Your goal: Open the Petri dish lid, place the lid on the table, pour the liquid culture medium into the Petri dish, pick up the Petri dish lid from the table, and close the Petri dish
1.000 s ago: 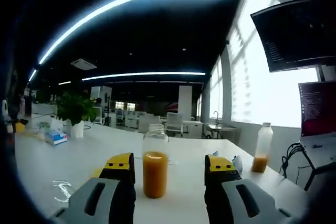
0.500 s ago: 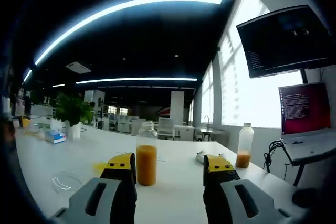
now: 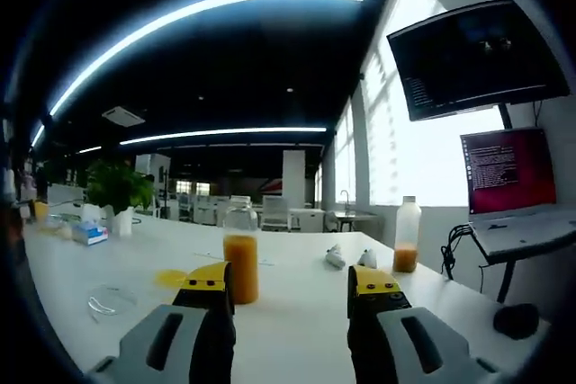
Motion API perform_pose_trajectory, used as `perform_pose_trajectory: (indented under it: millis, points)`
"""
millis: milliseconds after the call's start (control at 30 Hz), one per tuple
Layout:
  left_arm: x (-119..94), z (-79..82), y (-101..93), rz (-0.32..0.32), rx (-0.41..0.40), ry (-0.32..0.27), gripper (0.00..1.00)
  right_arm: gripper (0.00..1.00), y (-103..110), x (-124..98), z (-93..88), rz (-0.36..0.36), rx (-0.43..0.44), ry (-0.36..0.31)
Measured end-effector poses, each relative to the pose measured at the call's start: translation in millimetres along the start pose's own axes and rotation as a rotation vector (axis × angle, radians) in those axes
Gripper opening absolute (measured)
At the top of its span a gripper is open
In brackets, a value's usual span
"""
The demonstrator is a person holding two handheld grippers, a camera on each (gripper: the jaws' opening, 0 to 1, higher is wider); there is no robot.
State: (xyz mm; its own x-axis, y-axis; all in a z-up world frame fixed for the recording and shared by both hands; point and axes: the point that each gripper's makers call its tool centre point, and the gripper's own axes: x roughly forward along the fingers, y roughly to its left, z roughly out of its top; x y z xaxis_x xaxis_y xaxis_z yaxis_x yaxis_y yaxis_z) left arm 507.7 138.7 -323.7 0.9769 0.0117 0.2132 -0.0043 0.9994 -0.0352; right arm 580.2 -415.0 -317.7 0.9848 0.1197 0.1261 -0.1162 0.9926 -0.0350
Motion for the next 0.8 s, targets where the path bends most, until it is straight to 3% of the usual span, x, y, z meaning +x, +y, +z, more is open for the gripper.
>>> perform_pose_trajectory:
  millis: [167,267,300,533,800]
  points:
    - [0,1.2,-4.1,-0.017,-0.003,-0.001,0.47,0.45,4,1,0.7,0.024,0.002,0.003]
    - [1,3.1,-13.9,-0.08,0.002,0.006,0.49,0.43,30,0,2.1,0.197,0.014,0.013]
    - [1,5.9,-17.8,-0.107,0.015,0.005,0.49,0.45,32,0,4.6,0.215,0.024,0.009]
    - [7,20.1,-32.8,-0.216,0.024,-0.01,0.5,0.45,48,1,19.4,0.323,0.012,0.0]
    - [11,25.1,-43.2,-0.283,0.032,-0.008,0.5,0.45,63,-2,22.8,0.397,-0.023,0.022]
